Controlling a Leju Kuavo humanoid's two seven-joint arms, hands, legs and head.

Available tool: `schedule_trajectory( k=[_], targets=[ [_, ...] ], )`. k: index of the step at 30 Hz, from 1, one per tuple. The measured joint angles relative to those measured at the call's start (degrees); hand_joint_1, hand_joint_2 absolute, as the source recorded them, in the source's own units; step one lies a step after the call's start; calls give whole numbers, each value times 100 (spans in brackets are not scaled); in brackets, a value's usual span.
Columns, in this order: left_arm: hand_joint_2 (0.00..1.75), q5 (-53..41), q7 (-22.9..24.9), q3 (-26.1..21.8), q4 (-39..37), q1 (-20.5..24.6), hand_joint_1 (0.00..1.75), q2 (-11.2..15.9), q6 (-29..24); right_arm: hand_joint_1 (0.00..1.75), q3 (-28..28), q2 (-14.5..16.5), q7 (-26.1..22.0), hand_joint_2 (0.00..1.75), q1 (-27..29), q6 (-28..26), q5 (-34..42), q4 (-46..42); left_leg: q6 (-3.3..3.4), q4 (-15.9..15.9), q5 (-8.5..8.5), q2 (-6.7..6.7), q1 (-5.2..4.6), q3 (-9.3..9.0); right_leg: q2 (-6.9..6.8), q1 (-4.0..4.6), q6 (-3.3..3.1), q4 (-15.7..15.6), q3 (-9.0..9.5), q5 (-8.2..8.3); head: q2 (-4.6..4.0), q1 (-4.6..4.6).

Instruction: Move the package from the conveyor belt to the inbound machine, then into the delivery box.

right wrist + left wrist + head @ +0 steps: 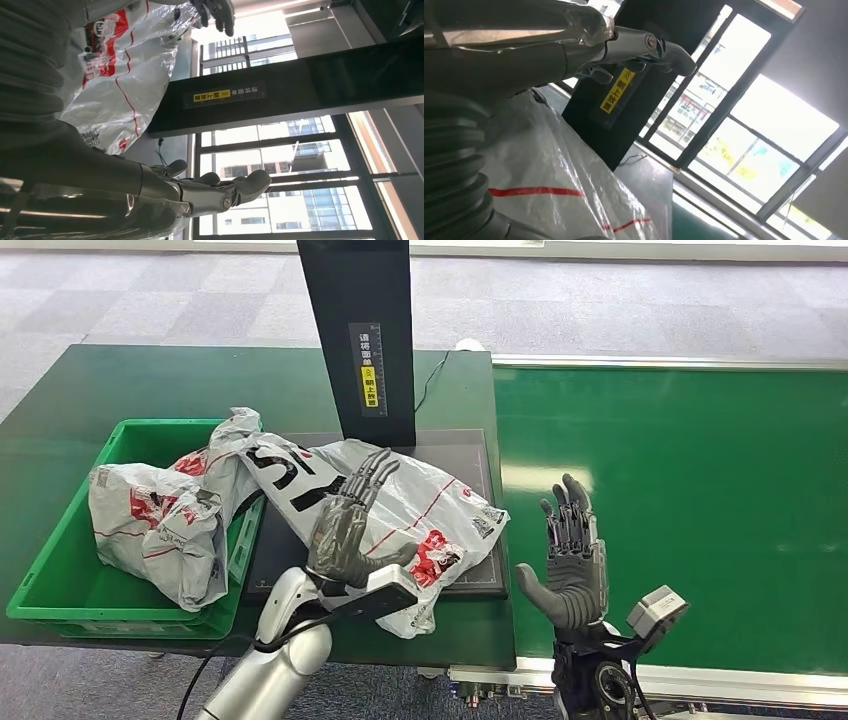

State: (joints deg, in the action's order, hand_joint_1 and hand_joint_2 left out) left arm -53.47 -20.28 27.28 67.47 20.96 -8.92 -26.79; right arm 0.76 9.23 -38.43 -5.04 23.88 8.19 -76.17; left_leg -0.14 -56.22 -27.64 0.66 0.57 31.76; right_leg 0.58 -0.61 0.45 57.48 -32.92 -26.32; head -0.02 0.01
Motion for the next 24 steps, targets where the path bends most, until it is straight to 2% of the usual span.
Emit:
schedule_trajectory(
  k=[7,17,22,24],
  targets=[
    [175,-239,199,436,-1114,230,0,-27,-92,0,12,5,7,175,-124,-78,-16,112,-1,2,-1,0,1,13,0,1,0,0,-14,-2,0,0],
    [175,-380,217,524,-2102,307,0,100,172,0,-3,-54,-9,175,-26,-104,-14,120,-1,2,-1,0,1,13,0,1,0,0,-12,-2,0,-1],
    [175,-733,391,557,-2484,448,0,217,375,0,-42,-107,-29,175,171,-101,-13,27,-1,6,-9,1,1,-3,-1,1,1,0,12,-9,0,-1],
    [175,-839,452,576,-2614,527,69,243,446,0,-54,-122,-32,175,218,-96,-13,3,-3,9,-19,1,1,-25,0,1,0,-1,38,-13,0,-1]
  ],
)
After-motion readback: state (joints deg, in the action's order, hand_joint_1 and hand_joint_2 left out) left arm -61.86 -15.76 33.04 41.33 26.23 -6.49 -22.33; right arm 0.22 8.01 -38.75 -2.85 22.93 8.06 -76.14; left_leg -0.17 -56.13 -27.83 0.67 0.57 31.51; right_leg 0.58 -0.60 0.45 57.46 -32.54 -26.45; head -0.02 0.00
